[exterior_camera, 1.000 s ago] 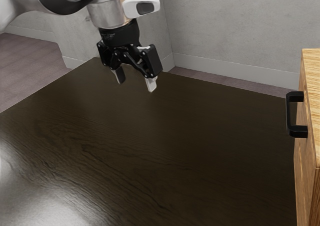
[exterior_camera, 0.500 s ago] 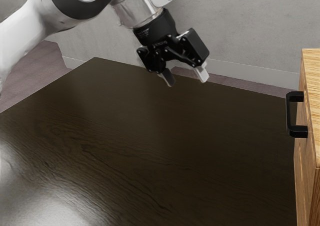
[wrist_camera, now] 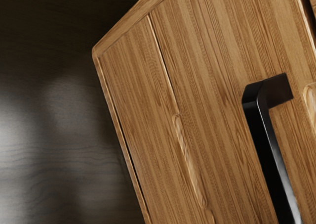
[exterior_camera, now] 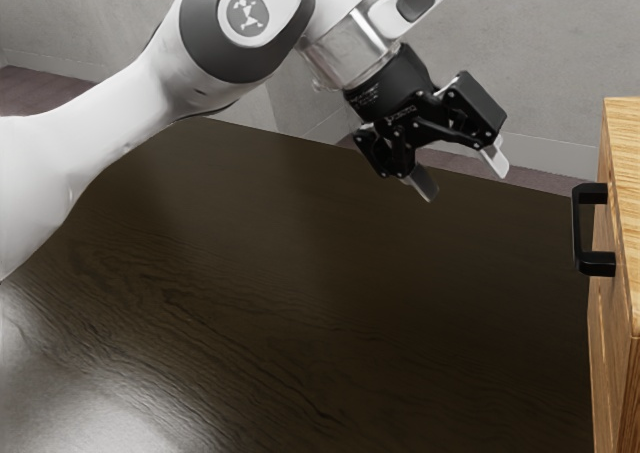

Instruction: Pull the drawer handle with one arm to open the drawer

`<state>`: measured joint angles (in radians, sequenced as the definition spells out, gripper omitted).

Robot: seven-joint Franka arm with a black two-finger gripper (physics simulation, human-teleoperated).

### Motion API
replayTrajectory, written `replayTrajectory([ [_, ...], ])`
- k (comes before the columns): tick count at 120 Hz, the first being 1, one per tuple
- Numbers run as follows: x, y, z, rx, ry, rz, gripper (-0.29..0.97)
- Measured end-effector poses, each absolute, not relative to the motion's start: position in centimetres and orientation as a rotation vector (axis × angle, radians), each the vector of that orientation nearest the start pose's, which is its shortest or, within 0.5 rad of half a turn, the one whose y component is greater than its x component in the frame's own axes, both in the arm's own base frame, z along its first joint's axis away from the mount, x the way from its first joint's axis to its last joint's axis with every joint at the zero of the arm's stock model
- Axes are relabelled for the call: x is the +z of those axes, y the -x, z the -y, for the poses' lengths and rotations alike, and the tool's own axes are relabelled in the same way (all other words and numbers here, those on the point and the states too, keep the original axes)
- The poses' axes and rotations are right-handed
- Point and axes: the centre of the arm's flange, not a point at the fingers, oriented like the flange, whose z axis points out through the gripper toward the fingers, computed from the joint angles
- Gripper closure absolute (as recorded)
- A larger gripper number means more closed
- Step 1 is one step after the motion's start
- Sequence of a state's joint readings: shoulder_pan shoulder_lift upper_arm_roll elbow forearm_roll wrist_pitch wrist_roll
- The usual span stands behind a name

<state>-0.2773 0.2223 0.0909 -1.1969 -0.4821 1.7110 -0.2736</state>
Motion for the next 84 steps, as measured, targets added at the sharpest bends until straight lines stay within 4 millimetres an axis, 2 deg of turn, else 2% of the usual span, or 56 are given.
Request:
replayTrajectory([
  [16, 68.3, -61.1, 17.7, 0.212, -2.591, -0.124, 0.0],
  [36, 68.0, -61.2, 19.4, 0.217, -2.559, -0.124, 0.0],
  [84, 67.0, -61.4, 21.1, 0.223, -2.499, -0.164, 0.0],
])
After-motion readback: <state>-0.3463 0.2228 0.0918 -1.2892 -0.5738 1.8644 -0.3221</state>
